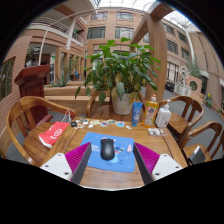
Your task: Arrange mouse
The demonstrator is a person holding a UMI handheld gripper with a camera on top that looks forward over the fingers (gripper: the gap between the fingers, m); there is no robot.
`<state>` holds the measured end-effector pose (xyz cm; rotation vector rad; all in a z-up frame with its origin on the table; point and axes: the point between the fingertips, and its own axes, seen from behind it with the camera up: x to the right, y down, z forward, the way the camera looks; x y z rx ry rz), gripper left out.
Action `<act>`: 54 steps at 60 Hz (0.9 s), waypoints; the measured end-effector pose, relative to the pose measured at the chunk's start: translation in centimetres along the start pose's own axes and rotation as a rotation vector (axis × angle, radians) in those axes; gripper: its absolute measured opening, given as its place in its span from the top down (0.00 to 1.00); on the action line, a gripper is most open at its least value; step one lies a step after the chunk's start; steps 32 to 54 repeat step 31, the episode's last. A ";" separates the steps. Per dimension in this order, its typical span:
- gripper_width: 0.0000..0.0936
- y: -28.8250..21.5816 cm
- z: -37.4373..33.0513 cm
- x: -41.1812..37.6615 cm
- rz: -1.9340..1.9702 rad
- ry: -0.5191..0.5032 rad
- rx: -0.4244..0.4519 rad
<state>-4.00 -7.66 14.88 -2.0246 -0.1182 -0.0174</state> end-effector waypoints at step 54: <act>0.09 1.9 -11.6 -1.4 -0.024 -0.016 0.020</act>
